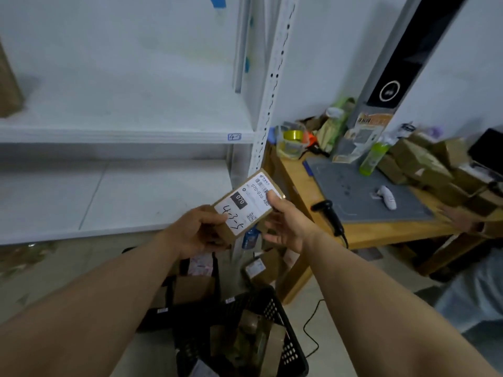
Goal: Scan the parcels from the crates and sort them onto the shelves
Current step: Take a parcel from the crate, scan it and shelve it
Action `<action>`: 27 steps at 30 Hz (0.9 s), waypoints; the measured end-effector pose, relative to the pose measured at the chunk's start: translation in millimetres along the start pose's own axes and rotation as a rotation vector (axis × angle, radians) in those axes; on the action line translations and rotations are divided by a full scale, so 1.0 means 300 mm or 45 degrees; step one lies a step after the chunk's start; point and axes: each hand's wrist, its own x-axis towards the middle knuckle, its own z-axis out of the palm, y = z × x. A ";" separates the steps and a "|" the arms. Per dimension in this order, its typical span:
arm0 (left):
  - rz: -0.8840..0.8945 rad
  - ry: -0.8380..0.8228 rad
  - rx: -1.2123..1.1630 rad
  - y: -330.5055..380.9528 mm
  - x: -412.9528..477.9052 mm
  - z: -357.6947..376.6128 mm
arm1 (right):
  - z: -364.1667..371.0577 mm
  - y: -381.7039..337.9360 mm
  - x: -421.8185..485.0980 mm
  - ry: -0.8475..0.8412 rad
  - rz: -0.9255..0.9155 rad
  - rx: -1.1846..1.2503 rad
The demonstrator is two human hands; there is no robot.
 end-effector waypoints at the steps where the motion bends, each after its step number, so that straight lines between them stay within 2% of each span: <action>1: -0.012 -0.026 0.037 -0.003 -0.002 0.009 | 0.003 -0.012 0.004 -0.022 -0.014 0.015; 5: -0.075 -0.109 0.292 -0.011 -0.002 0.047 | -0.024 -0.043 0.049 -0.089 -0.041 -0.020; 9: -0.096 -0.159 0.387 0.001 0.055 0.092 | -0.090 -0.063 0.093 -0.237 -0.038 -0.136; 11: -0.105 -0.102 0.423 0.002 0.096 0.151 | -0.133 -0.072 0.110 -0.266 -0.019 -0.138; 15: -0.104 0.164 0.495 -0.011 0.190 0.293 | -0.260 -0.092 0.153 -0.256 0.026 -0.151; 18: -0.145 0.293 0.558 -0.045 0.298 0.374 | -0.375 -0.091 0.214 -0.101 0.042 -0.209; 21: -0.169 0.432 0.471 -0.092 0.406 0.444 | -0.512 -0.061 0.315 0.178 0.059 -0.386; 24: -0.226 0.470 0.422 -0.132 0.511 0.516 | -0.677 -0.047 0.414 0.347 0.065 -0.627; 27: -0.269 0.496 0.414 -0.164 0.614 0.566 | -0.812 -0.047 0.474 0.460 -0.043 -0.896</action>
